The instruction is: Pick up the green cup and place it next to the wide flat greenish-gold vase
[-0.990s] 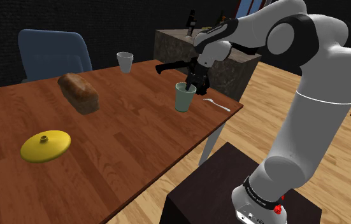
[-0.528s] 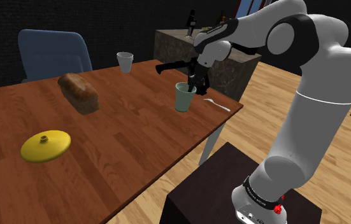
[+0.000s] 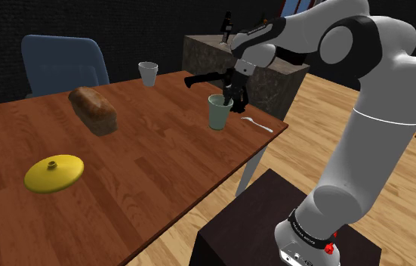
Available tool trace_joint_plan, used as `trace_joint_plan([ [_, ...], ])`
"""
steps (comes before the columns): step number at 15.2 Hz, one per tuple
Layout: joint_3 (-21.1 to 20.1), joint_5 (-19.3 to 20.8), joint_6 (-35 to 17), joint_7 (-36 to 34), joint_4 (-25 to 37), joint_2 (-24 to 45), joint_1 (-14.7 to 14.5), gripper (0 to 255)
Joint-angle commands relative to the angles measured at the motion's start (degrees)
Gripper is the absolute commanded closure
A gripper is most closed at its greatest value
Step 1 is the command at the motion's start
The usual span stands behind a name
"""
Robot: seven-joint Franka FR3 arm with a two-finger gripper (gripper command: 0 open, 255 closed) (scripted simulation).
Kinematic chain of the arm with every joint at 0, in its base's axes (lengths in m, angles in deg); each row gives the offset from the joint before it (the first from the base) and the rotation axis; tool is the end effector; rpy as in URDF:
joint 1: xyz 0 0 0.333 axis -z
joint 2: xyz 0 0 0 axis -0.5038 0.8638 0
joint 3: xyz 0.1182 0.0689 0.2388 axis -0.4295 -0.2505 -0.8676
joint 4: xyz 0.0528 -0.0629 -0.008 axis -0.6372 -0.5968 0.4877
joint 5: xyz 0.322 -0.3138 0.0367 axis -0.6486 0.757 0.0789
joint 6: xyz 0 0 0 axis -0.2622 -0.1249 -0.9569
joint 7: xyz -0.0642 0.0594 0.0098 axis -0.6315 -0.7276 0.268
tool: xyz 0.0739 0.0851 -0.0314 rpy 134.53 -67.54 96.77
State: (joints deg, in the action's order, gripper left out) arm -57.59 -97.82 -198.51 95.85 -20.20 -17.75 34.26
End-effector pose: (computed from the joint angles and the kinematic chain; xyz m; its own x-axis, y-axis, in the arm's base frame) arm 0.5898 -0.2473 0.3122 0.9941 -0.1044 0.0286 -0.0938 -0.9628 -0.2533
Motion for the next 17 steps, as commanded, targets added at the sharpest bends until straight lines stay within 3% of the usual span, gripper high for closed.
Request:
trace_joint_plan([
  [1,0.1,0.5,1.2,-0.5,0.4,-0.9,-0.1,255],
  [17,0.6,3.0,11.9,-4.2,8.7,-4.1,-0.1,255],
])
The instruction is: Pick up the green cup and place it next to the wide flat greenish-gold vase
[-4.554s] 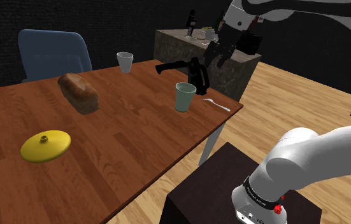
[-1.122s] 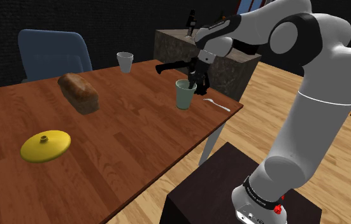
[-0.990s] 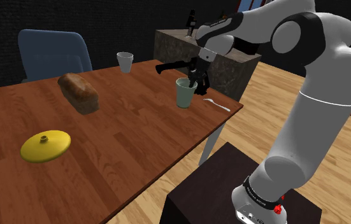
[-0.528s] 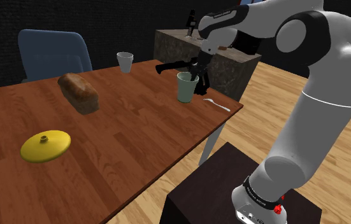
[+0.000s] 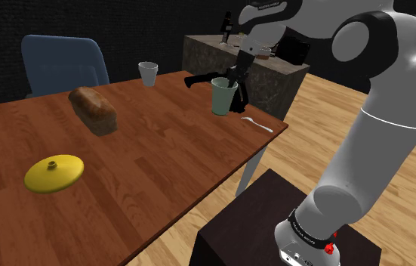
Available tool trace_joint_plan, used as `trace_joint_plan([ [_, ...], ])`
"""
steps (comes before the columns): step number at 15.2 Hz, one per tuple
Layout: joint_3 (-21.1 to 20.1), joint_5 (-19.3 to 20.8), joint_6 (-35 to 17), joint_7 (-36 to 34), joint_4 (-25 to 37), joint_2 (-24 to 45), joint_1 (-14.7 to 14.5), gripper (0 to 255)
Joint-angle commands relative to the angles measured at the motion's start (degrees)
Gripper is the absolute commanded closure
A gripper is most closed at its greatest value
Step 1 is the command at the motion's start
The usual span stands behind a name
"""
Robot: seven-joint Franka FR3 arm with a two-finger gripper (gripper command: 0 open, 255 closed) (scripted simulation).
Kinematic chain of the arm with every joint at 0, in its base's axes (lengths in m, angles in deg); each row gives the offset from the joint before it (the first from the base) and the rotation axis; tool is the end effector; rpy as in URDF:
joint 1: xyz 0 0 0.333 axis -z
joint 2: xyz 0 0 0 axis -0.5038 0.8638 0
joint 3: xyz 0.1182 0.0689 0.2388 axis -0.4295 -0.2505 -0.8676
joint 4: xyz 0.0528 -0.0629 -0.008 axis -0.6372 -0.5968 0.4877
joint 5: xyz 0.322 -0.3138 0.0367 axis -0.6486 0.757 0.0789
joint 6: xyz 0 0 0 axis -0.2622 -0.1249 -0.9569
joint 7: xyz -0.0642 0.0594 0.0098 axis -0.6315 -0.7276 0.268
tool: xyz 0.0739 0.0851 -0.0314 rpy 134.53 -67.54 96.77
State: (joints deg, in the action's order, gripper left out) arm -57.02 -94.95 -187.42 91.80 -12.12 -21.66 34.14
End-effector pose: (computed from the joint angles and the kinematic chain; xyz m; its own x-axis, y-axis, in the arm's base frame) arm 0.5967 -0.2481 0.4116 0.9941 -0.1042 0.0286 -0.0936 -0.9628 -0.2534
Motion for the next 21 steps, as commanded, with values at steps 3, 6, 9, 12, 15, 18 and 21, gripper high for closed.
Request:
trace_joint_plan([
  [3,0.1,0.4,2.9,-0.8,2.6,-0.5,0.1,255],
  [6,0.2,0.6,5.1,-1.3,4.7,-0.6,0.2,255],
  [9,0.2,0.7,7.3,-1.8,7.0,-0.6,0.3,255],
  [12,0.3,0.7,9.6,-2.3,9.4,-0.5,0.4,255],
  [15,0.4,0.7,11.9,-2.8,12.0,-0.3,0.6,255],
  [18,0.5,0.5,14.3,-3.2,14.8,0.1,0.8,255],
  [21,0.5,0.4,16.2,-3.6,17.0,0.5,1.0,255],
])
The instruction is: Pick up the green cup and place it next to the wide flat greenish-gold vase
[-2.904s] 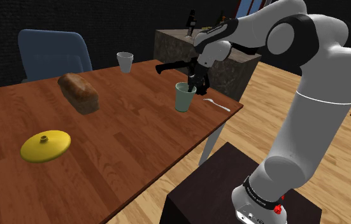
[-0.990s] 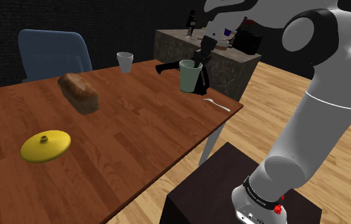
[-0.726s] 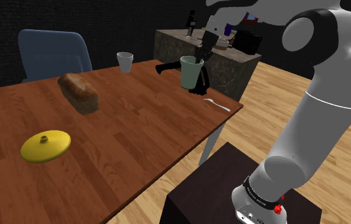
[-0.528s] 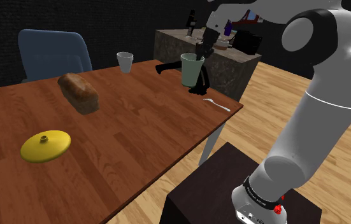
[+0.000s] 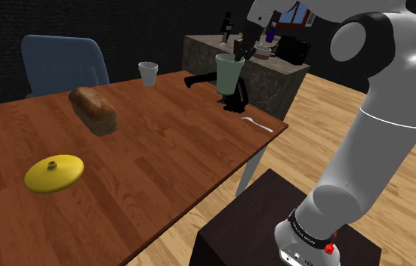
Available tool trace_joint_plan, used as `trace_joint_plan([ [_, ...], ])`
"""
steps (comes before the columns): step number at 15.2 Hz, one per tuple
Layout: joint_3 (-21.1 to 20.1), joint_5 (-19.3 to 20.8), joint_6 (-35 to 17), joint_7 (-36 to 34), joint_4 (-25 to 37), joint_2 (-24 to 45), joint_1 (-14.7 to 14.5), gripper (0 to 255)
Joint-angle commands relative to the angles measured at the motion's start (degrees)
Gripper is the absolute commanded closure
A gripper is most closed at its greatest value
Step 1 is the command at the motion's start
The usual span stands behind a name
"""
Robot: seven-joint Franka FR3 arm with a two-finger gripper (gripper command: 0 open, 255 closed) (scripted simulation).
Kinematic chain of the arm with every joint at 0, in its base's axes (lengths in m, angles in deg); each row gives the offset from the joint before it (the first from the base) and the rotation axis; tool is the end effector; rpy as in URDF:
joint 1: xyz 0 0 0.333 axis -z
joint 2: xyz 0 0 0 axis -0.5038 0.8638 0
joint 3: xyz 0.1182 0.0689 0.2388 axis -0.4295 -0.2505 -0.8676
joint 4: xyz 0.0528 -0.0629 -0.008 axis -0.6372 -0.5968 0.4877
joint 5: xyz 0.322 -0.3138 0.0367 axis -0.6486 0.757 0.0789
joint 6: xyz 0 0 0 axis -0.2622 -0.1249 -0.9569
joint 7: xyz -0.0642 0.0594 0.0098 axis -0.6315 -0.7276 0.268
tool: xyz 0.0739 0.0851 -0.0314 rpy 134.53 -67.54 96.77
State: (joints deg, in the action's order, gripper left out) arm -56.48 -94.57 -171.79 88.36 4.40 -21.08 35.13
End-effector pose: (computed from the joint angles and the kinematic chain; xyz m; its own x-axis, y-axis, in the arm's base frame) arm 0.5987 -0.2508 0.5372 0.9941 -0.1046 0.0287 -0.0940 -0.9628 -0.2533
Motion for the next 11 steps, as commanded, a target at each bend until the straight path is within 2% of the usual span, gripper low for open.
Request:
trace_joint_plan([
  [1,-0.6,0.3,-0.1,-1.5,-0.4,-0.8,-0.9,255],
  [11,-6.7,1.6,-5.4,-14.7,-5.6,-4.6,-9.0,255],
])
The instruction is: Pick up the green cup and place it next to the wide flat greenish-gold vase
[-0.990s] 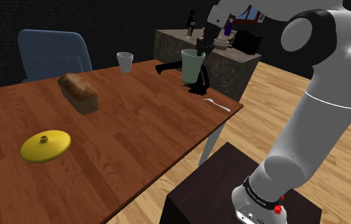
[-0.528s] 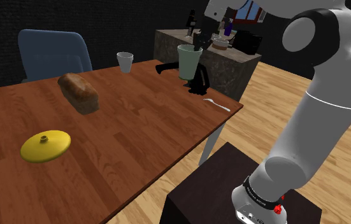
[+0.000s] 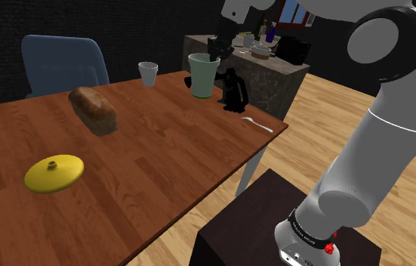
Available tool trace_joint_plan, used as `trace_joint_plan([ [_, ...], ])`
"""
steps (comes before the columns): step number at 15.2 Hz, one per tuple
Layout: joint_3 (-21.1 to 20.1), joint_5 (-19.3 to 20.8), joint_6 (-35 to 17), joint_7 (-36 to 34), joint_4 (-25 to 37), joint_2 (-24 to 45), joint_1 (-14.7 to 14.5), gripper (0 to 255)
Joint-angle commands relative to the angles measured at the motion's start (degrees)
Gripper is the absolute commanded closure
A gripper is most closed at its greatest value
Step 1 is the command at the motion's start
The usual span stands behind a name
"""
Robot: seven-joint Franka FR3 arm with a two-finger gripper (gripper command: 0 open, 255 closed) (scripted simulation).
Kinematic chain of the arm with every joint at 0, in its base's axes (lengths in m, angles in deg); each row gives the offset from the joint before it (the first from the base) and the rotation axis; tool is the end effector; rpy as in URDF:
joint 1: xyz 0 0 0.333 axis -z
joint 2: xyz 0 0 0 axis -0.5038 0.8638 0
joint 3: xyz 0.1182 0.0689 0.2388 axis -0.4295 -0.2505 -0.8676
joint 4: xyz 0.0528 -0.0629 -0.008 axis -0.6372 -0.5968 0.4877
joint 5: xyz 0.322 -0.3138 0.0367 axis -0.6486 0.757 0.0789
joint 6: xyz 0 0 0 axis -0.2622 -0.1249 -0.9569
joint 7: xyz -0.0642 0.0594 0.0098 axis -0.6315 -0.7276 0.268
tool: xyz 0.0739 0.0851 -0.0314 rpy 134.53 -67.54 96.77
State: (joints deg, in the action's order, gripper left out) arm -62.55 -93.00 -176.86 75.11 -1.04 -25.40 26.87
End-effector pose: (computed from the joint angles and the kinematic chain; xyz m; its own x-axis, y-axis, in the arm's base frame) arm 0.6303 -0.1074 0.5378 0.9943 -0.1031 0.0282 -0.0927 -0.9630 -0.2529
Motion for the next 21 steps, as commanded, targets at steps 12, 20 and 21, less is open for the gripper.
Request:
trace_joint_plan([
  [12,-7.6,0.5,-3.9,-16.5,3.9,3.4,-9.1,255],
  [20,-11.3,1.3,-3.9,-26.0,13.6,10.7,-14.5,255],
  [21,-11.7,1.4,-3.7,-27.2,15.3,12.0,-15.2,255],
])
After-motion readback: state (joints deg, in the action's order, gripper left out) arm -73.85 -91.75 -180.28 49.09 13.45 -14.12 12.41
